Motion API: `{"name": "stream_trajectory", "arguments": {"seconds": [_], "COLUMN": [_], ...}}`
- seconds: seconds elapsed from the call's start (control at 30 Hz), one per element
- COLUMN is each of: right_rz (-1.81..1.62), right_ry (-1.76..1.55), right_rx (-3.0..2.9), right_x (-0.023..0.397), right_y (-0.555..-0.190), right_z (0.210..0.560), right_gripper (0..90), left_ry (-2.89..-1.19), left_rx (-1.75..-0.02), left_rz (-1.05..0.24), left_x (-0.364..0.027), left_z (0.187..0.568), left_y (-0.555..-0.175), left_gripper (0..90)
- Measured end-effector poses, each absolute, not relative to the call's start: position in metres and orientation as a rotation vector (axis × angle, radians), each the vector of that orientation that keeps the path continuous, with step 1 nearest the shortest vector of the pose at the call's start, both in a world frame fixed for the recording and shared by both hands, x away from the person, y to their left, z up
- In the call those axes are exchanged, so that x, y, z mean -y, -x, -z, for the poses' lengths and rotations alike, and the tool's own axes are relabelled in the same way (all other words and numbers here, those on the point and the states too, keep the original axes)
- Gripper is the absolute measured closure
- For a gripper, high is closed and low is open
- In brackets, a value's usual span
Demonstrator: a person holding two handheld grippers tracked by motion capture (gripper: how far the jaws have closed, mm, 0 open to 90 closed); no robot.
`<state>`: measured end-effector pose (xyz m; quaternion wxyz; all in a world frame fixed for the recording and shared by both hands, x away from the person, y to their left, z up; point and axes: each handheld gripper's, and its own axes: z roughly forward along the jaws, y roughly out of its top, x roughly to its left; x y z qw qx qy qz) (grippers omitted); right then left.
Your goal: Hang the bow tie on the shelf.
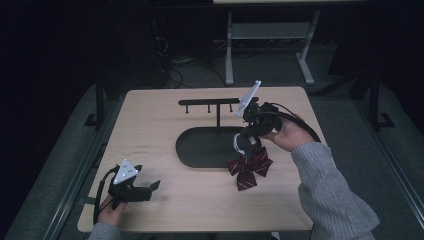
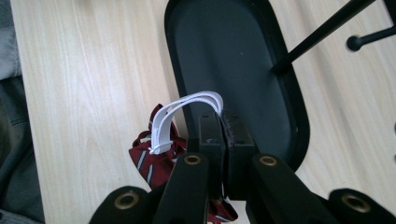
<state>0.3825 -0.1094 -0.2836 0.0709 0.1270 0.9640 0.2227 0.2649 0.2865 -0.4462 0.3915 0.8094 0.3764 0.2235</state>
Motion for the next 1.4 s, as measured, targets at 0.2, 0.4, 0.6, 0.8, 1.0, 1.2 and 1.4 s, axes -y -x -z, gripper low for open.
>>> {"name": "stream_trajectory", "arguments": {"seconds": [0.2, 0.4, 0.6, 0.8, 1.0, 1.2, 1.4], "right_rz": [-0.659, -0.657, -0.645, -0.640, -0.642, -0.632, -0.637], "right_ry": [-0.377, -0.369, -0.366, -0.364, -0.367, -0.377, -0.391], "right_rx": [-2.897, -2.900, -2.898, -2.897, -2.893, -2.891, -2.888], "right_x": [0.103, 0.098, 0.094, 0.090, 0.086, 0.082, 0.080], "right_y": [-0.389, -0.396, -0.402, -0.408, -0.416, -0.424, -0.431], "right_z": [0.276, 0.271, 0.267, 0.261, 0.254, 0.251, 0.248], "right_gripper": [87.6, 87.6, 87.6, 87.6, 87.5, 87.5, 87.4], "left_ry": [-2.052, -2.049, -2.050, -2.054, -2.055, -2.051, -2.052], "left_rx": [-0.960, -0.962, -0.963, -0.963, -0.967, -0.967, -0.966], "left_rz": [-0.566, -0.562, -0.562, -0.561, -0.556, -0.556, -0.553], "left_x": [-0.287, -0.286, -0.287, -0.287, -0.288, -0.288, -0.288], "left_z": [0.446, 0.446, 0.446, 0.446, 0.446, 0.446, 0.446], "left_y": [-0.265, -0.265, -0.265, -0.266, -0.266, -0.266, -0.266], "left_gripper": [13.3, 13.3, 13.3, 13.3, 13.3, 13.3, 13.3]}}
